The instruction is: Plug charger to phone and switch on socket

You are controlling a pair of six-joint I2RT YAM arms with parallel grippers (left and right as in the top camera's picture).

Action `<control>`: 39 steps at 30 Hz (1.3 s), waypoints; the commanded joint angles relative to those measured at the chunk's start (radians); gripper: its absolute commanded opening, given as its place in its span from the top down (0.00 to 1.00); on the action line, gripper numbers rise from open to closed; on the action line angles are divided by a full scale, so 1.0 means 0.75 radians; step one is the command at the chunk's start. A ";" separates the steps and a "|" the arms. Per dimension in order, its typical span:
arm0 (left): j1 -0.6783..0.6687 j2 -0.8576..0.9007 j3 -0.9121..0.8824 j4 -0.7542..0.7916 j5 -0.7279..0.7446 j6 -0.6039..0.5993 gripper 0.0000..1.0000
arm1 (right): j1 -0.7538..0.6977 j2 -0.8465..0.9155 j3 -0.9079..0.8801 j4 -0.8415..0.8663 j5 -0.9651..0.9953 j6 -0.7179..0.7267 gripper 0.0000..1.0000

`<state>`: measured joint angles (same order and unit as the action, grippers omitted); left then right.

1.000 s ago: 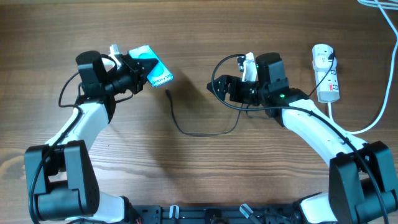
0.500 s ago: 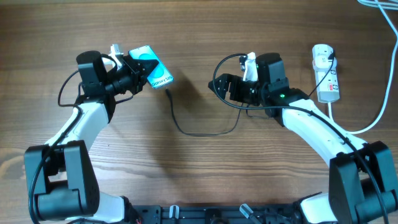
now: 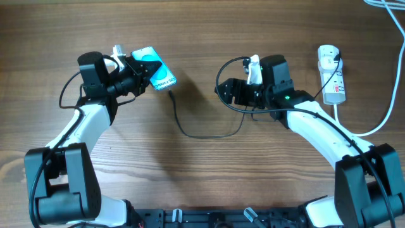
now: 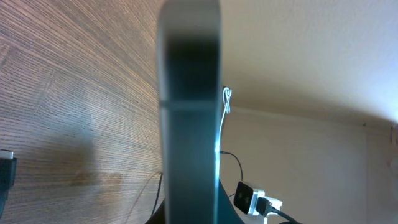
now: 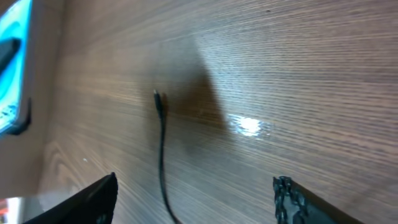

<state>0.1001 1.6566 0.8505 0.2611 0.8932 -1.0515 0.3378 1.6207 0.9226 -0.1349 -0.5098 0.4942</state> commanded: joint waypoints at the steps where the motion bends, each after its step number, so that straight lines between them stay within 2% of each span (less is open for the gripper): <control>1: 0.036 -0.037 0.042 0.011 0.052 0.033 0.96 | 0.064 -0.028 -0.001 -0.012 0.142 -0.151 0.20; 8: 0.145 -0.037 0.066 0.070 0.197 0.036 0.96 | 0.340 -0.028 0.016 0.006 0.539 -0.176 0.20; 15: 0.240 -0.037 0.082 0.070 0.231 0.036 0.96 | 0.499 -0.016 0.088 0.049 0.691 -0.231 0.20; 21: 0.255 -0.037 0.082 0.092 0.230 0.037 0.96 | 0.574 0.085 0.212 0.020 0.754 -0.279 0.20; 29: 0.289 -0.037 0.100 0.106 0.224 0.045 0.96 | 0.602 0.264 0.337 0.015 0.689 -0.361 0.23; 39: 0.330 -0.037 0.100 0.106 0.223 0.071 0.96 | 0.630 0.481 0.460 0.020 0.693 -0.415 0.35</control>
<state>0.3378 1.6566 0.8970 0.3298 1.0382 -1.0309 0.8085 1.9232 1.2236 -0.1230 0.0078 0.2104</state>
